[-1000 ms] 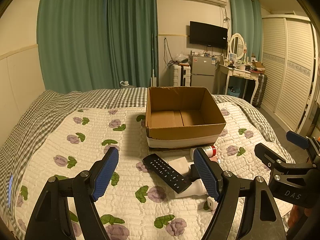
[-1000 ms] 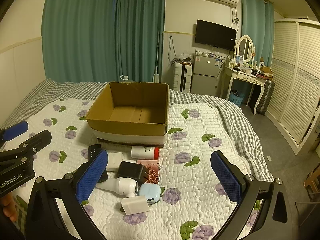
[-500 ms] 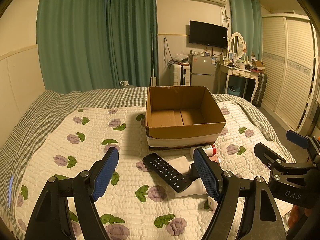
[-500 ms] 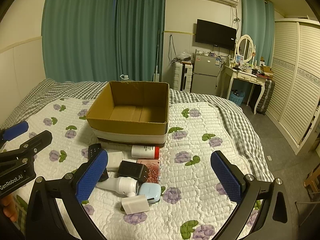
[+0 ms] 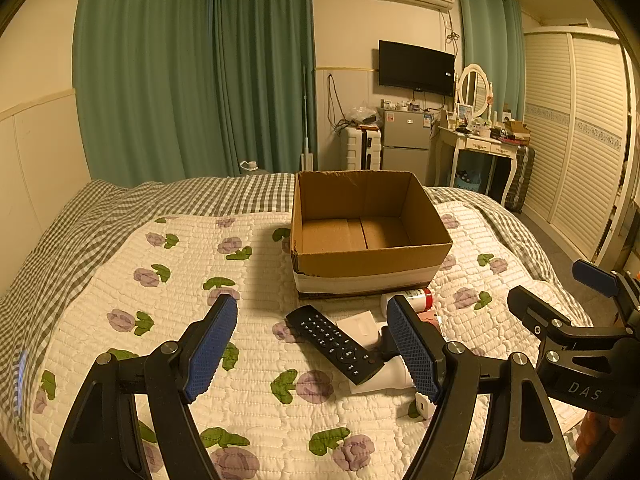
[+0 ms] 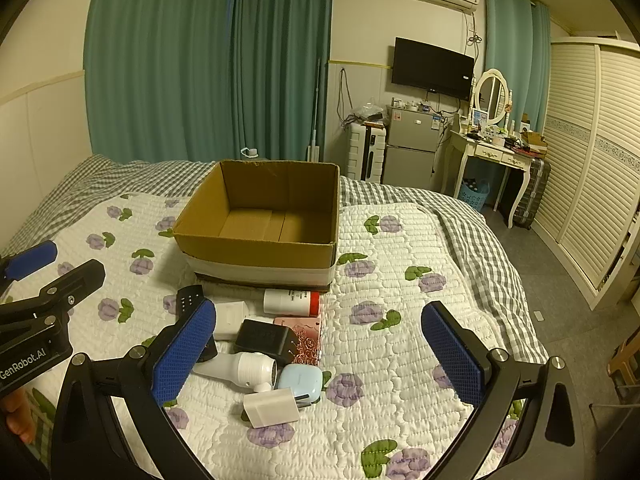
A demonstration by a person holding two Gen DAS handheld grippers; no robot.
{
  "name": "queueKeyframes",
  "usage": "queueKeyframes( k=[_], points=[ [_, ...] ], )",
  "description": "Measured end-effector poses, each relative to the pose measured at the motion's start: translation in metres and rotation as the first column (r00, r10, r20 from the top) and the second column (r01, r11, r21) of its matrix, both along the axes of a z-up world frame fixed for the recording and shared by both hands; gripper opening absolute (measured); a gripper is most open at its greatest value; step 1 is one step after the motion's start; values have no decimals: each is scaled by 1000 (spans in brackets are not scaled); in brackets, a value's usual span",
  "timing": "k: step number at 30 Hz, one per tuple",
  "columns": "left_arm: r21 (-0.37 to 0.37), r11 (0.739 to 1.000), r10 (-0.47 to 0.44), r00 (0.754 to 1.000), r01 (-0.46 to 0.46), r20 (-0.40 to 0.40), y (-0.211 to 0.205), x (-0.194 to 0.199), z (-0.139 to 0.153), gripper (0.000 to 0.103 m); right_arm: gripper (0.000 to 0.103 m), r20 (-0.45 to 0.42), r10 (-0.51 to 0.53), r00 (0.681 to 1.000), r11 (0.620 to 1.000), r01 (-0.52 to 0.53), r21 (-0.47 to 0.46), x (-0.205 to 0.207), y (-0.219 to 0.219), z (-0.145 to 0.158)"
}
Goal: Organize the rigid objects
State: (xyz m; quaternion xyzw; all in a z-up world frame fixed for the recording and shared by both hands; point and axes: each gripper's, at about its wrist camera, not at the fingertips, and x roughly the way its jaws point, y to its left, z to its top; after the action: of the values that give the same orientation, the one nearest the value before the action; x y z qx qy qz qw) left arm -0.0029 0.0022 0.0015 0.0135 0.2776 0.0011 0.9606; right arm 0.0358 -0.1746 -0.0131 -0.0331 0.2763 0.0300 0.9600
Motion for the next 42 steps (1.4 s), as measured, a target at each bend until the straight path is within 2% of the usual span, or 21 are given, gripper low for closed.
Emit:
queueKeyframes(
  k=[30,37,42],
  points=[
    [0,1000,1,1000,-1,-5,1,-3,-1,80,103,-2,4,1000,1000,-4,-2,0,2,-5],
    [8,1000,3,998,-3,-57,8,3,-26,80,103,-42,-2,999,1000,2,-6,3,-4,-18],
    [15,1000,-3,992,5,-128,9,12,-54,80,103,-148,15,989,999,-19,-29,13,0,-55]
  ],
)
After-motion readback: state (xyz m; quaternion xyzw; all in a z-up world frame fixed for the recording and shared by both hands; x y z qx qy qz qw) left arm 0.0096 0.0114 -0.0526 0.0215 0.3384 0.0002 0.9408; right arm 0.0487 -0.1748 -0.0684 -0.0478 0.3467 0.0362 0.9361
